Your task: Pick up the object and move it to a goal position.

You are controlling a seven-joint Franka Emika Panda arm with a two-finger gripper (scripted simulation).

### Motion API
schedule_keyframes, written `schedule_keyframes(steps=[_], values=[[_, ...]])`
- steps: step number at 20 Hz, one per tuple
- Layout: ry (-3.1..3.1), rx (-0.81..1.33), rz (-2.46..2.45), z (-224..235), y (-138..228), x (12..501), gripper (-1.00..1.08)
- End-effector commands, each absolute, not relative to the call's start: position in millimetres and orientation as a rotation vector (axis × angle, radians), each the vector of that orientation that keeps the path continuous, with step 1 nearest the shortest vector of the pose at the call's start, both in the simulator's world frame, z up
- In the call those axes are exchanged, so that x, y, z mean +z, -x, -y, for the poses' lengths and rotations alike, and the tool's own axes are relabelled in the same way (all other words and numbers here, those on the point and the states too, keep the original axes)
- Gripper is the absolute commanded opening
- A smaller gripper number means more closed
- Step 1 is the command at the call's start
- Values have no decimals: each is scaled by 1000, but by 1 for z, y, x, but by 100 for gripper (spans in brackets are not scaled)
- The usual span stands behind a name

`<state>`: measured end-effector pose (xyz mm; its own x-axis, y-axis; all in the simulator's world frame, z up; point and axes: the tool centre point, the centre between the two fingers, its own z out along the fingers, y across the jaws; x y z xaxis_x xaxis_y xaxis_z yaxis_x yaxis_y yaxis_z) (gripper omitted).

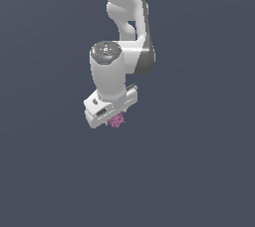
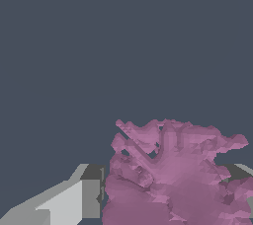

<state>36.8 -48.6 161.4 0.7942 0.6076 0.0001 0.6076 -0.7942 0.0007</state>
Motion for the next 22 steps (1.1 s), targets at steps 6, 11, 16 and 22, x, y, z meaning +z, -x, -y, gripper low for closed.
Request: schedule_keyframes(steps=[6, 11, 16, 22], values=[[-2975, 0, -1007, 7, -53, 240, -100], [-2975, 0, -1007, -17, -64, 284, -100], [-2976, 0, -1008, -32, -73, 314, -100], [-2976, 0, -1008, -42, -78, 332, -100]])
